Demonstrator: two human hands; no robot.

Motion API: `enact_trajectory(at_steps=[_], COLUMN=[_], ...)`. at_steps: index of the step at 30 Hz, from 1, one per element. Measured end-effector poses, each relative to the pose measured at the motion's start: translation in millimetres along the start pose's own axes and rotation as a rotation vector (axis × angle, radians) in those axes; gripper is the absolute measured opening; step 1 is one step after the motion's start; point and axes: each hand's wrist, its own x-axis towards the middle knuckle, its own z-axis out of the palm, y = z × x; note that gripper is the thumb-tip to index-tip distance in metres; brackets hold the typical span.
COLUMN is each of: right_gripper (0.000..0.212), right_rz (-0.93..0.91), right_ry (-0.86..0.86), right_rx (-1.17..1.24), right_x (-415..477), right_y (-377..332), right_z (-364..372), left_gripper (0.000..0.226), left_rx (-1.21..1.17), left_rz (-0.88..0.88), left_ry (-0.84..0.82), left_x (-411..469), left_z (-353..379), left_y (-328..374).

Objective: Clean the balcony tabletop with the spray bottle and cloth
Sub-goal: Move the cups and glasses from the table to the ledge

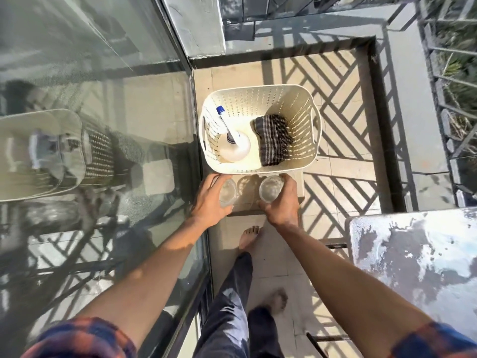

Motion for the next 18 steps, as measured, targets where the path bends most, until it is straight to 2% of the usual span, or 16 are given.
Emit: enact_trajectory(at_steps=[5,10,18], right_gripper=[0.088,0.094,0.100], right_rz=[-0.064,-0.087,-0.084], right_ry=[-0.071,-0.046,-0.031], right_rx=[0.028,0.069,0.113], right_x=[-6.2,-12.0,-13.1], right_y=[-14.1,-19.7,-20.8], right_z=[23.5,46.5,51.3], left_gripper=[0.089,0.089,0.106], left_rx=[-0.096,-0.160,-0.177], left_rz=[-0.079,-0.105,-0.133], left_ry=[0.108,0.150,0.132], left_x=[-11.3,-11.8,-13.1], left_z=[1.2,2.5,3.8], left_y=[-0.3,9.3,-3.6])
